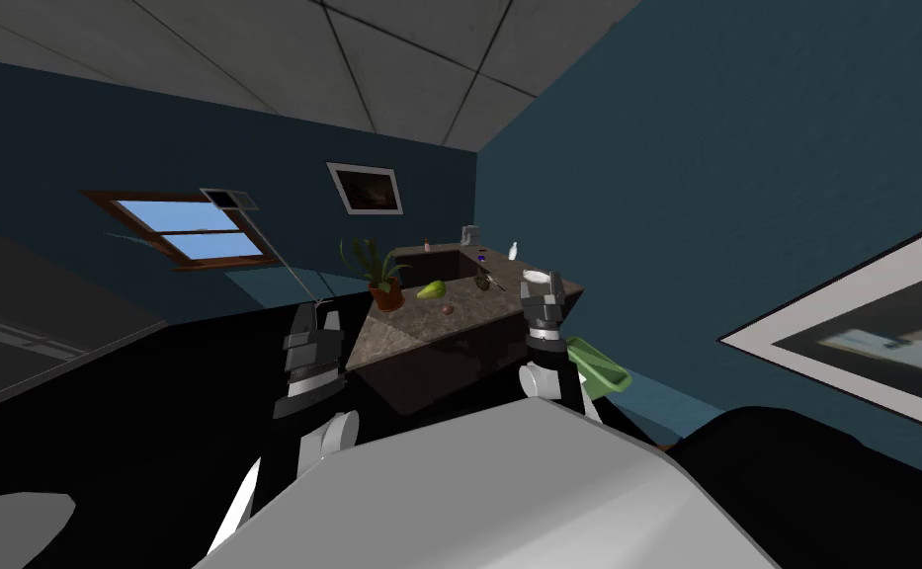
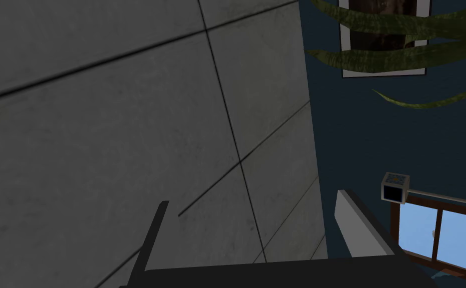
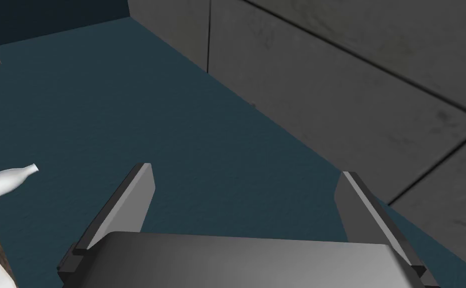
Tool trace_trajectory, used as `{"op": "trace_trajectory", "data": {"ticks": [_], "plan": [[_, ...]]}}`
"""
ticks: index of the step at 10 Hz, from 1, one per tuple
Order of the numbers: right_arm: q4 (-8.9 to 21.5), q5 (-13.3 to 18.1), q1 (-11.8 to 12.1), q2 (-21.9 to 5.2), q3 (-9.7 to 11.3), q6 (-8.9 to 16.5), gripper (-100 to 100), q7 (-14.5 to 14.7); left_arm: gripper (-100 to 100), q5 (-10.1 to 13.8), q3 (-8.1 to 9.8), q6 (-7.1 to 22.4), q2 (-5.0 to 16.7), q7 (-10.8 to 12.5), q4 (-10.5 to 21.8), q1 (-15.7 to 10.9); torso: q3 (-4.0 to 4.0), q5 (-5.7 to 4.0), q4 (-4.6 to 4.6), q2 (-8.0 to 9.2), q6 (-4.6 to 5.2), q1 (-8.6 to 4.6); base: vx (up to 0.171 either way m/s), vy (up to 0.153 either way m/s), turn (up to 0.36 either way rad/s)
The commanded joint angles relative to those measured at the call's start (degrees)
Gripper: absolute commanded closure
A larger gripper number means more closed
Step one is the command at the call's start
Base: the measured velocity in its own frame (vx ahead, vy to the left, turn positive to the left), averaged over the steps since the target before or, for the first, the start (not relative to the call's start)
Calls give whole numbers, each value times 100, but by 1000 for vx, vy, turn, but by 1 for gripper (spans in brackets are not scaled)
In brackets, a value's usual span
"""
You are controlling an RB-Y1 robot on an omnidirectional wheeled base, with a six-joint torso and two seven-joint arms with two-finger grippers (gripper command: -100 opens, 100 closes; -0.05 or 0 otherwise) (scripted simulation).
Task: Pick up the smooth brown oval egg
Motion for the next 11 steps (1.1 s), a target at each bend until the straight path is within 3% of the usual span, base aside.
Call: {"op": "trace_trajectory", "data": {"ticks": [1,3,4,6,7,11], "plan": [[103,-10,8,-267,-8,0,-100,54,0,0,0,0,0,0,0,0,0,0,0,0,0,0,-26,21,-24],[340,-29,27,-622,-22,1,-100,180,0,0,0,0,0,0,0,-1,10,2,4,19,0,12,-71,55,-47],[340,-29,27,-673,-22,1,-100,180,0,0,-1,0,-1,0,0,-1,16,4,6,28,0,20,-66,57,-16],[687,-52,53,-1074,-33,4,-100,370,0,0,-1,0,-1,0,0,-1,16,4,6,29,0,17,-91,75,-38],[687,-52,53,-1122,-33,4,-100,370,0,0,-1,0,-1,0,0,-1,22,6,8,38,0,34,-75,81,-25],[1338,-79,90,-1802,-38,20,-100,753,0,0,-1,0,-1,0,0,-1,20,7,8,33,0,30,-84,80,-24]]}}
